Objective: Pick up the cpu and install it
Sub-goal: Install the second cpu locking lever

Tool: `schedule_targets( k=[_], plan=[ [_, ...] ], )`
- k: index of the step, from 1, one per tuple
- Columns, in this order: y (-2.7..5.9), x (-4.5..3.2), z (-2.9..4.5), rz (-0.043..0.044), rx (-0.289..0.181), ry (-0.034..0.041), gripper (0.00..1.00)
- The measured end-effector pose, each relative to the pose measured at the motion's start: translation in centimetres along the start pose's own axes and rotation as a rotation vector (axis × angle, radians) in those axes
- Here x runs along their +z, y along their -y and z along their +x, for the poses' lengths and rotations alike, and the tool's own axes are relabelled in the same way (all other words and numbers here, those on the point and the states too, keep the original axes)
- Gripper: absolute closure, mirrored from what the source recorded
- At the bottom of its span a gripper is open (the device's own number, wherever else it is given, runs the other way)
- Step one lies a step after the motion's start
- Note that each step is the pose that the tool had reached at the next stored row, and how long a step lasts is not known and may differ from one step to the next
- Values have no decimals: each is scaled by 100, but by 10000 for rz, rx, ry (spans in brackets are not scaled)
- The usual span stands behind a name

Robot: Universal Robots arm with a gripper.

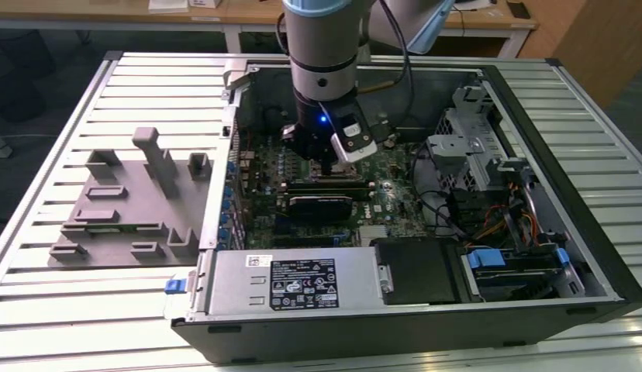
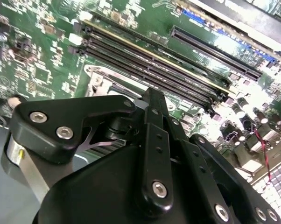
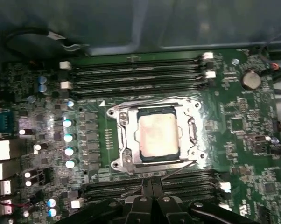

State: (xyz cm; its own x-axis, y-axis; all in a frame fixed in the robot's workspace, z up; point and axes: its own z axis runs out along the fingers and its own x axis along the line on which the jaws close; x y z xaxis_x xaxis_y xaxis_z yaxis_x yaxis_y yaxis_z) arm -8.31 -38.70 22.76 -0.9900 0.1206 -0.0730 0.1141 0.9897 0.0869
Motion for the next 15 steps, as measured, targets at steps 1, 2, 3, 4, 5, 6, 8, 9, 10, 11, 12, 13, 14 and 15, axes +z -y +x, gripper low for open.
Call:
schedule_targets(
  k=[1,2,3,4,5,6,8,9,10,11,12,13,14,15],
  plan=[
    [3,5,15,-38,-31,-6,89],
    [6,11,26,-78,-57,-13,89],
    [11,17,33,-106,-76,-18,89],
    [16,25,33,-113,-82,-18,89],
    [25,31,33,-115,-79,-19,89],
    [33,36,33,-123,-41,-18,89],
    [39,47,33,-139,94,-7,89],
    [42,50,33,-145,162,-3,89],
    [44,53,34,-150,221,2,89],
    [45,53,37,-153,241,3,89],
    [45,53,37,-153,241,2,89],
    [45,53,37,-155,242,3,89],
    [44,53,37,-156,242,3,89],
    [46,53,41,-163,245,2,89]
  ],
)
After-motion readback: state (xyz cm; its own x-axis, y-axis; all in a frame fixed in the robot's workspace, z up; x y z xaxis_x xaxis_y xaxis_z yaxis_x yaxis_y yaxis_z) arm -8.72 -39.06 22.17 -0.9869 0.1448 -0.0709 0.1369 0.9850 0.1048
